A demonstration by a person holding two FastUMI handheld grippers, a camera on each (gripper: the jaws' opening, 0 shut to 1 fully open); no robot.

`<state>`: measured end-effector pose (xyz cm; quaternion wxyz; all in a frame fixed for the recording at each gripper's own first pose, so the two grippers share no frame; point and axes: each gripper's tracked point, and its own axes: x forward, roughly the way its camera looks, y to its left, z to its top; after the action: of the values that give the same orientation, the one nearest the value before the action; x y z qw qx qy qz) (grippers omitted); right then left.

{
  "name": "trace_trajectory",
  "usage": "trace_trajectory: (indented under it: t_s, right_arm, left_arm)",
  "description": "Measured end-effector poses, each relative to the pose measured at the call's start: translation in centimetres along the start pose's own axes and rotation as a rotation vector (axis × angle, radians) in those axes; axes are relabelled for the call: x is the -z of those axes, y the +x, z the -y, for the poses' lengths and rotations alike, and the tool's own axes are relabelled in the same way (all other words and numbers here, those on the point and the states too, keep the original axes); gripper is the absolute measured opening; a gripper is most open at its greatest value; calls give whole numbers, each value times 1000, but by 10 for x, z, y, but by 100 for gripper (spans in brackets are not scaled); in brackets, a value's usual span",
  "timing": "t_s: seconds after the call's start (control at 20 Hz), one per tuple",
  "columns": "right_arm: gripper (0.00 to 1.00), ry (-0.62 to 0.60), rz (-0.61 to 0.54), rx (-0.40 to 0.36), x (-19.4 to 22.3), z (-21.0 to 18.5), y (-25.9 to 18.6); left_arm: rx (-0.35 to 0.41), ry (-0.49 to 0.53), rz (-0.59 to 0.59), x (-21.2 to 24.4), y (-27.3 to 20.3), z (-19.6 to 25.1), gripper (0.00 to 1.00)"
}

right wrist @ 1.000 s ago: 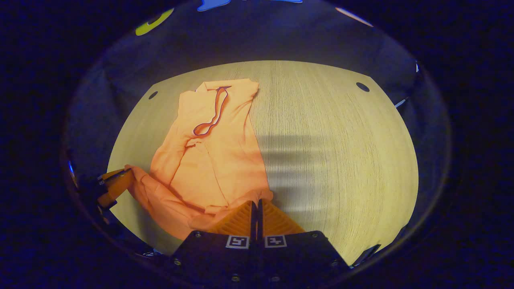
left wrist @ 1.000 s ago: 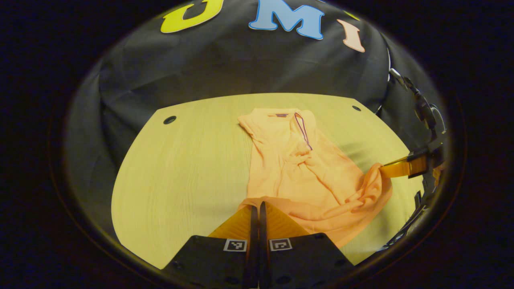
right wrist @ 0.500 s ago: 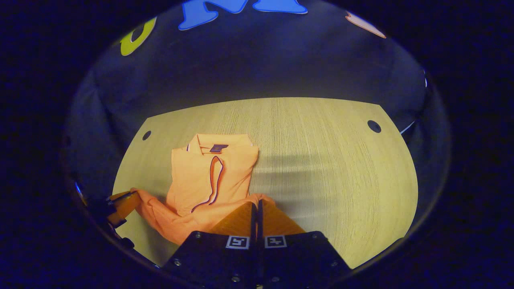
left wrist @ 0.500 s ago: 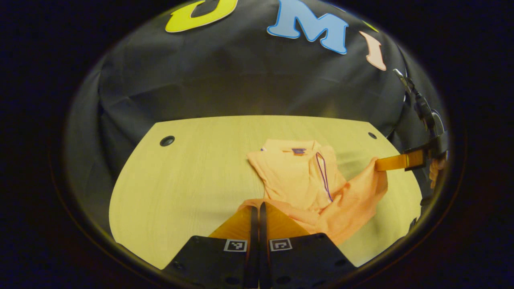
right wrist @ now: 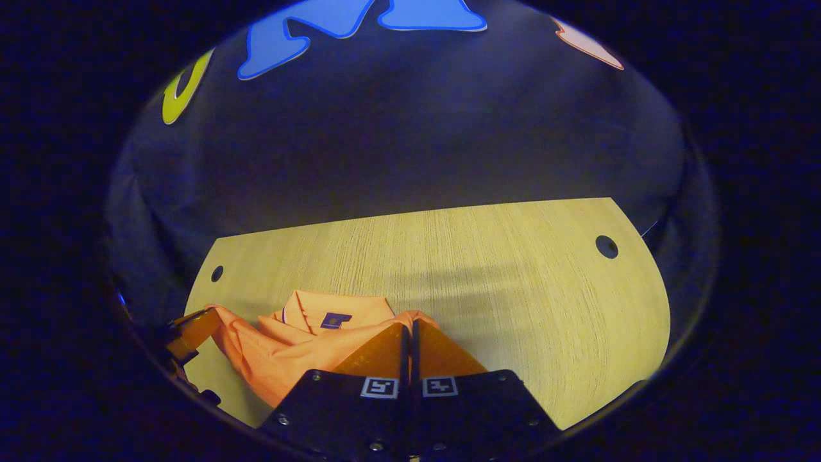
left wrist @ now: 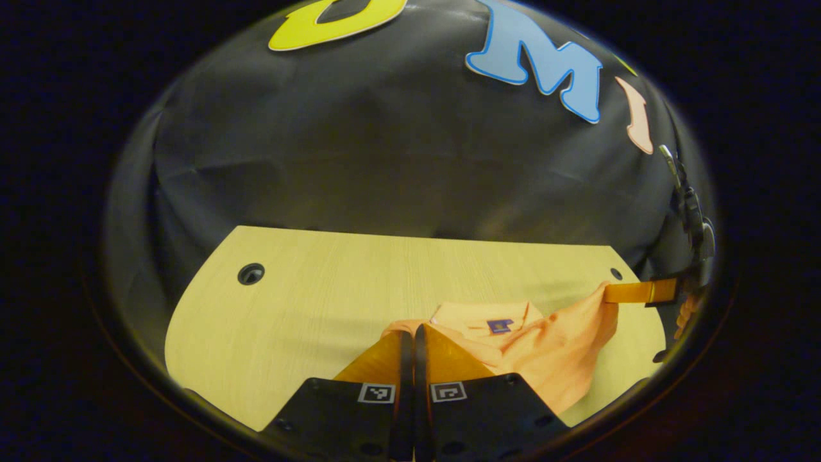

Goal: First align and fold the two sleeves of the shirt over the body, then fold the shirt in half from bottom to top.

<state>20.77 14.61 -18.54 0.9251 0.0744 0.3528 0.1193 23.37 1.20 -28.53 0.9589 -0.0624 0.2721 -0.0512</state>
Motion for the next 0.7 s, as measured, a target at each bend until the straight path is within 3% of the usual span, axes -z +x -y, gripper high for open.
trace_trajectory:
  t_s: [0.4,0.7]
  right_arm:
    - [0,109,59,57,-44,28,55]
    - [0,221,0,85,-21,62,94]
  left_arm:
    - [9,-11,51,-32,77,0,6]
    - [-2,35,31,-15,122,3,6]
